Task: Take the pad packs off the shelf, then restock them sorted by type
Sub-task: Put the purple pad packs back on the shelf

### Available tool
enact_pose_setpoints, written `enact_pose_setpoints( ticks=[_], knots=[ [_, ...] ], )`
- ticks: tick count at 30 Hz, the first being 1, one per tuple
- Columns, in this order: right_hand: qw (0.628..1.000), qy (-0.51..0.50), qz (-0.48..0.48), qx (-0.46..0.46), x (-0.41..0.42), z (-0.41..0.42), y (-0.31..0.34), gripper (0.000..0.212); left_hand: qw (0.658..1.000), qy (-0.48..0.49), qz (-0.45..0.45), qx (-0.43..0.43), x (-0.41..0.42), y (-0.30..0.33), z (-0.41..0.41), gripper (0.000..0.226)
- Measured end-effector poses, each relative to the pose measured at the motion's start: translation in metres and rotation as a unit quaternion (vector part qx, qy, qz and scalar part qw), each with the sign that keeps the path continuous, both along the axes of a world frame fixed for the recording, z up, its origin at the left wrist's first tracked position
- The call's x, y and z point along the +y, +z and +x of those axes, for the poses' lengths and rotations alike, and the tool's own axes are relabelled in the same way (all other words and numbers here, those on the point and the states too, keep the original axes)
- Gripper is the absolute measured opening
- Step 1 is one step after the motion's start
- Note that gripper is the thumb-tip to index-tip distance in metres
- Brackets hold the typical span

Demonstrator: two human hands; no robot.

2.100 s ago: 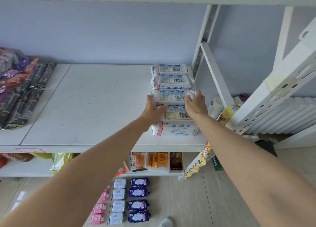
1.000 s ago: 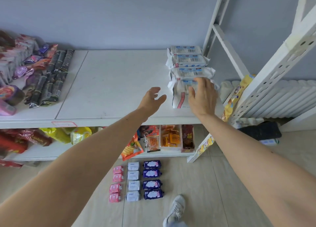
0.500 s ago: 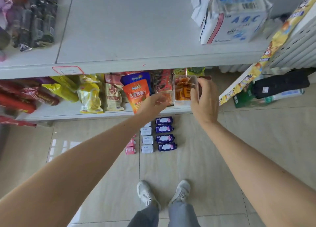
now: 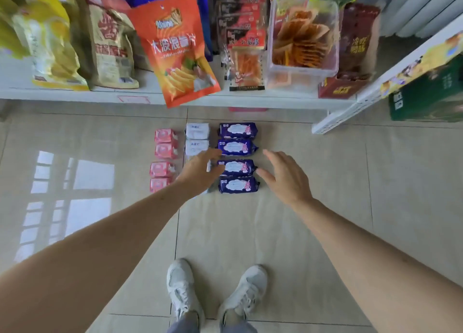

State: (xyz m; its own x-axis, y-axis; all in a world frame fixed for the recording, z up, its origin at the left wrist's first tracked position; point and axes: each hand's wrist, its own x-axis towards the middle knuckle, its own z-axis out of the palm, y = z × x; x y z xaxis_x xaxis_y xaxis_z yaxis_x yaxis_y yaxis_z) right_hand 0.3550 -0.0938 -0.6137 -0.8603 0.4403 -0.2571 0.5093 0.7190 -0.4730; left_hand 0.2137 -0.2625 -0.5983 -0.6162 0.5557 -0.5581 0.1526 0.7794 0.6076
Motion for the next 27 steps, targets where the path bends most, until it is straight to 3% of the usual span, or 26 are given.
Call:
enact_pose_setpoints(
  ticks=[4,12,15,18,23,27],
  knots=[
    [0.996,0.06,-0.002,-0.073,-0.007,0.008,-0.108,0.053,0.997,-0.057,-0.026,0.04,-0.015,-0.097,0.01,0.04],
    [0.98,0.172,0.066,-0.076,-0.012,0.007,-0.253,0.071,0.979,-0.148,0.008,0.143,-0.003,-0.25,-0.009,0.038],
    [0.974,0.197,0.1,-0.057,-0.015,0.012,-0.281,0.074,0.964,-0.206,0.012,0.168,0.003,-0.28,-0.012,0.039],
    [0.97,0.207,0.129,-0.004,-0.009,0.022,-0.295,0.063,0.959,-0.225,0.003,0.172,0.006,-0.296,-0.013,0.042],
    [0.971,0.212,0.11,0.002,0.017,0.052,-0.292,0.055,0.958,-0.208,0.013,0.198,0.014,-0.304,-0.017,0.054],
    [0.974,0.216,0.069,-0.028,0.024,0.063,-0.293,0.062,0.948,-0.215,-0.025,0.234,0.021,-0.31,-0.015,0.069]
  ],
)
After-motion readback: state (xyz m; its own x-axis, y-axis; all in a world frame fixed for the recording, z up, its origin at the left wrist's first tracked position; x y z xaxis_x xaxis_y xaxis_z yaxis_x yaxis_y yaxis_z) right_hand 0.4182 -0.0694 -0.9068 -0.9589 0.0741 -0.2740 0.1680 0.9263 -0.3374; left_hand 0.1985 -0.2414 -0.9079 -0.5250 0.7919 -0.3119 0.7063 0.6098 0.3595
